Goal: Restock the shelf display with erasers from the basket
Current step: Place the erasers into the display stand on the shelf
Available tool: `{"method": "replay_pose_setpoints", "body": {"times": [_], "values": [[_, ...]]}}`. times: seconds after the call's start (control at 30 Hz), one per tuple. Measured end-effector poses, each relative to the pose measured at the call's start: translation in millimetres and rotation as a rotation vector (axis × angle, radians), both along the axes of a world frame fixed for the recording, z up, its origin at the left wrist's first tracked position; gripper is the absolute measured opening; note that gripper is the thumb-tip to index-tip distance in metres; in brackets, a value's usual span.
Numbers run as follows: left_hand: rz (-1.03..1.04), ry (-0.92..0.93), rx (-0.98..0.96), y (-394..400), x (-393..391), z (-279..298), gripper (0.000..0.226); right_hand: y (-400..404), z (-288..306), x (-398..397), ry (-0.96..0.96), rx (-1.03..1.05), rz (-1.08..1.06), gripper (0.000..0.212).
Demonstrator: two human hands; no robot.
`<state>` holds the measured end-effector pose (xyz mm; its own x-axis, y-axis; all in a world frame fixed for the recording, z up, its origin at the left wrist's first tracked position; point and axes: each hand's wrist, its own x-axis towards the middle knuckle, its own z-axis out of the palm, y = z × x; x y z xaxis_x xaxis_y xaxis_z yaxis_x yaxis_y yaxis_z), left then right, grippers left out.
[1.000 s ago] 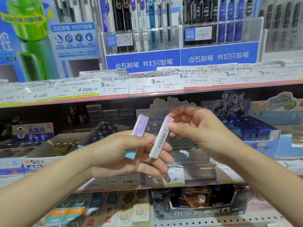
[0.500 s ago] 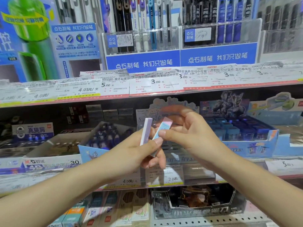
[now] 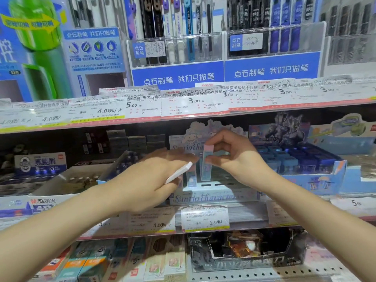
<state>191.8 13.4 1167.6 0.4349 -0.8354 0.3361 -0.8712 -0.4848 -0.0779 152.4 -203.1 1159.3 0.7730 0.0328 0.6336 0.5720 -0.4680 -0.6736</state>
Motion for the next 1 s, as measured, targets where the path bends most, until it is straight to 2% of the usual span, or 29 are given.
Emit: {"method": "replay_pose_setpoints", "body": {"times": [0.1, 0.2, 0.3, 0.4, 0.53, 0.6, 0.7, 0.8, 0.87, 0.9, 0.97, 1.0], "values": [[-0.014, 0.085, -0.004, 0.1, 2.5, -2.2, 0.052, -0.4, -4.1, 3.5, 0.006, -0.003, 0.017, 0.036], [0.038, 0.107, -0.027, -0.3, 6.2, -5.1, 0.070, -0.9, -7.1, 5.1, 0.040, -0.048, 0.016, 0.031], [0.068, 0.120, -0.027, -0.9, 10.7, -5.4, 0.077, 1.6, -9.1, 3.6, -0.027, -0.108, -0.003, 0.003], [0.047, 0.134, -0.049, -1.8, 11.2, -4.3, 0.073, 1.3, -10.5, 4.5, -0.033, -0.054, -0.006, 0.022], [0.075, 0.181, -0.069, -0.8, 10.4, -3.0, 0.068, 3.3, -8.1, 3.6, 0.057, 0.043, 0.018, 0.027], [0.078, 0.237, -0.113, -2.7, 4.6, 1.2, 0.057, 4.9, -6.3, 1.1, 0.068, 0.023, -0.001, 0.028], [0.106, 0.301, -0.136, -4.7, -3.1, 11.0, 0.049, 10.7, -4.0, -7.2, -0.014, -0.044, -0.044, 0.020], [0.059, 0.321, -0.084, -6.5, -9.6, 13.4, 0.049, 25.3, -0.7, -25.8, -0.042, 0.040, 0.024, 0.023], [0.050, 0.296, -0.116, -9.0, -15.1, 11.0, 0.021, 36.7, 5.6, -36.7, 0.007, 0.099, 0.099, 0.023], [0.045, 0.271, -0.143, -10.0, -16.9, 9.9, 0.018, 40.8, 8.8, -39.5, 0.044, 0.118, 0.124, 0.020], [0.052, 0.212, -0.185, -14.0, -22.0, 8.5, 0.034, 44.9, 13.2, -41.7, 0.112, 0.128, 0.138, 0.013], [0.047, 0.173, -0.180, -15.2, -22.3, 7.5, 0.033, 44.7, 14.1, -41.6, 0.135, 0.116, 0.135, 0.010]]}}
